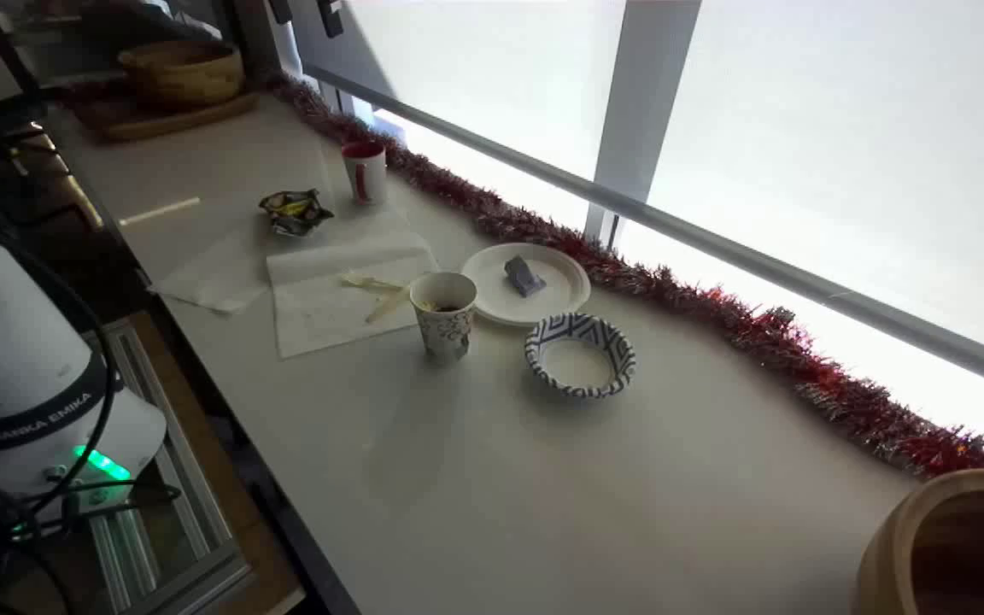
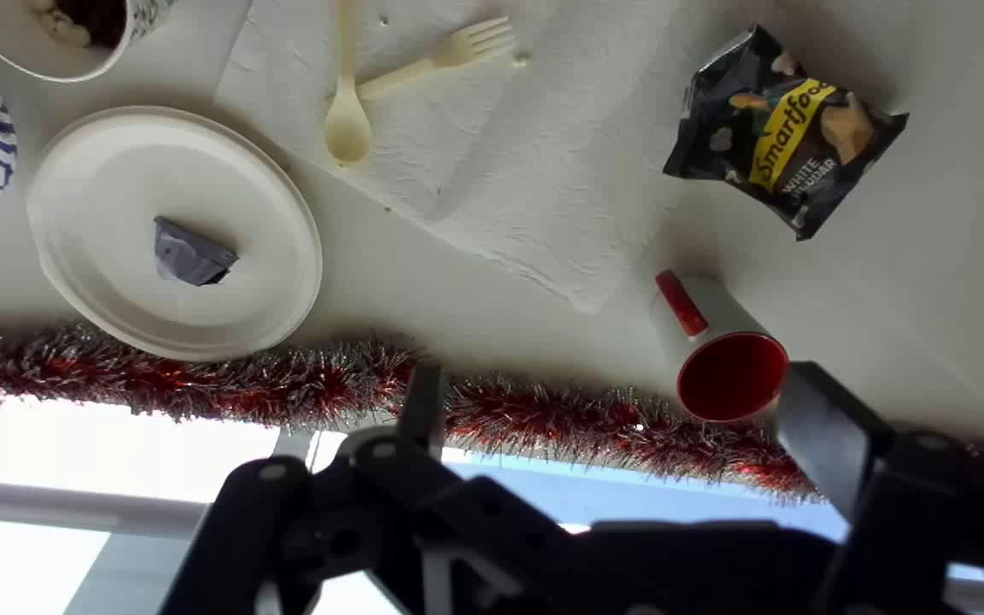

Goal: Put the black packet, the plastic knife and fork on the white plate

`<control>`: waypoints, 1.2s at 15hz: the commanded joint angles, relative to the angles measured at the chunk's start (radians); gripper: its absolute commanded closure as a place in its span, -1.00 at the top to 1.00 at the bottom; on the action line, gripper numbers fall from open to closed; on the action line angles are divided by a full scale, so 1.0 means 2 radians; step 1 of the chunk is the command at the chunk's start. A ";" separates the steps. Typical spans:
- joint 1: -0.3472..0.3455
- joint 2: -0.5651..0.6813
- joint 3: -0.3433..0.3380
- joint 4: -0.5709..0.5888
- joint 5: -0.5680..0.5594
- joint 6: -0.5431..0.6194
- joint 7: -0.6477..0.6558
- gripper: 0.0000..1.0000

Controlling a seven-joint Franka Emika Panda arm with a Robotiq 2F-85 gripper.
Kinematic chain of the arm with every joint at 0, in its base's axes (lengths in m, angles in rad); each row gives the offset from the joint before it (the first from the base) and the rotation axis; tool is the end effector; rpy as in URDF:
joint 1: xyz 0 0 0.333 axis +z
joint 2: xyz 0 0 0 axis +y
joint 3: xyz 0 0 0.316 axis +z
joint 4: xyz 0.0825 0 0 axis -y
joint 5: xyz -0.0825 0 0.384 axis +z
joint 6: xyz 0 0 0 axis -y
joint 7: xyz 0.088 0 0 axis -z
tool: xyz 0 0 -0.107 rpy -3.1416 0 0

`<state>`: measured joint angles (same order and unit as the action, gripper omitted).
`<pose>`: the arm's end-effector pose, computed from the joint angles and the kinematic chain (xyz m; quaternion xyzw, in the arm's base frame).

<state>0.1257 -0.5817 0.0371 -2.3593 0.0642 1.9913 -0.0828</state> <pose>0.3907 0.0704 0.5582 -0.9880 -0.1100 -0.1057 0.0243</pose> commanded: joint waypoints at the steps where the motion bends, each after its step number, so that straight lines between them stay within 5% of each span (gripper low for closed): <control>1: -0.003 0.000 0.003 0.001 0.002 -0.001 -0.001 1.00; 6: -0.003 0.000 0.003 0.001 0.002 -0.001 -0.001 1.00; 15: 0.050 0.169 0.054 0.050 -0.029 0.073 -0.113 1.00; 18: 0.068 0.213 0.054 0.051 0.004 0.092 -0.187 1.00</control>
<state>0.2345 -0.2443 0.1533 -2.2924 0.0297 2.1509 -0.3209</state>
